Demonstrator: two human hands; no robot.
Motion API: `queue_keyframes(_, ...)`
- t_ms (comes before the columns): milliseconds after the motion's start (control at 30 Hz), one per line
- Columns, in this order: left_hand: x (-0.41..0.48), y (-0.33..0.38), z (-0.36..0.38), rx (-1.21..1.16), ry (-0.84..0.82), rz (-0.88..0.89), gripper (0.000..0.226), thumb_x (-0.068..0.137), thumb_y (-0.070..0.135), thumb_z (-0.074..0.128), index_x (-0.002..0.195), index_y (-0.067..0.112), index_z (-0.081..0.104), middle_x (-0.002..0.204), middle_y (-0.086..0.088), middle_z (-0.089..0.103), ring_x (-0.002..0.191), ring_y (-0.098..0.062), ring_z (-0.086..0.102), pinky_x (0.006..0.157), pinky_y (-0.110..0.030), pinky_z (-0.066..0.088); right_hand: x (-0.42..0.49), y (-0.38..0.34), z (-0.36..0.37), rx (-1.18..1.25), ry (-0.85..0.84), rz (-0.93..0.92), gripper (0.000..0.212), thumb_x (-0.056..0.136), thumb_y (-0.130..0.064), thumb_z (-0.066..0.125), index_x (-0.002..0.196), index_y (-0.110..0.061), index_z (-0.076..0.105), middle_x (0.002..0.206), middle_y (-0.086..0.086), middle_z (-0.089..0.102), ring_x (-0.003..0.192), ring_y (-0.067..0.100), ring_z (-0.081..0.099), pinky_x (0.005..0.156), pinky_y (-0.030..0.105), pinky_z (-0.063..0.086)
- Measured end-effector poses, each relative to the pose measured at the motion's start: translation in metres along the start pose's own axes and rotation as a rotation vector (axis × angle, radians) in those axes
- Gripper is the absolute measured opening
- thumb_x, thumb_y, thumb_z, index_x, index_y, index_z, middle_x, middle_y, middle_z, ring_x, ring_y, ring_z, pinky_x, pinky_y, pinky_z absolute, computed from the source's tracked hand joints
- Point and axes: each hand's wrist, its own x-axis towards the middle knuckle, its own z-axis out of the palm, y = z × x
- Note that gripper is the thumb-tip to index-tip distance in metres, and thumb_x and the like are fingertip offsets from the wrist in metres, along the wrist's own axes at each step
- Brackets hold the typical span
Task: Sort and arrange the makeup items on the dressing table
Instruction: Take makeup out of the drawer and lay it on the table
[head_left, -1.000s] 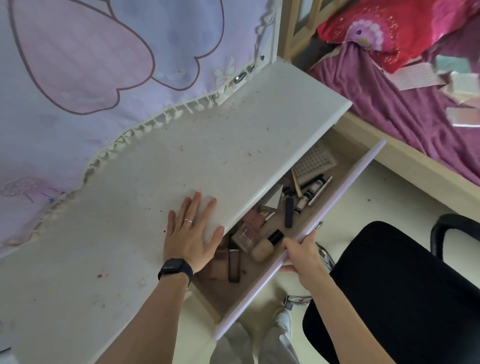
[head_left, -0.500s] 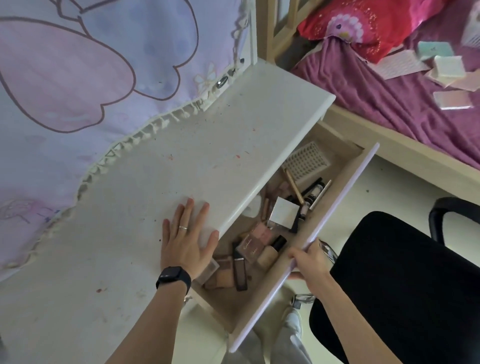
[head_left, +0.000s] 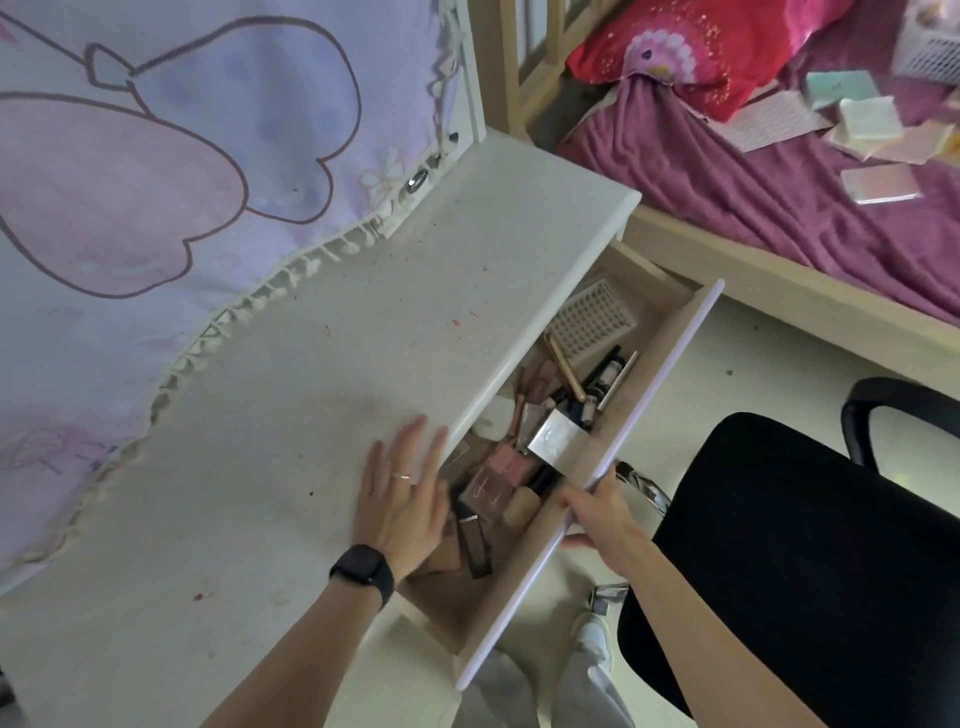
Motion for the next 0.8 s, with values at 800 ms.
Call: queue_keyframes(800, 0.106, 0.112, 0.062, 0.288, -0.385, 0.258, 0.050, 0.086, 0.012, 0.064, 0.134, 0.018, 0.054, 0.134, -0.011, 0.055, 0.114, -0.028, 0.058, 0.095, -0.039, 0.051, 0.003, 0.001, -0.040, 0.016, -0.097, -0.083, 0.078, 0.088, -0.049, 0.072, 0.154, -0.026, 0.036, 0.132, -0.001, 0.062, 0.086, 0.016, 0.076, 0.066, 0.025, 0.059)
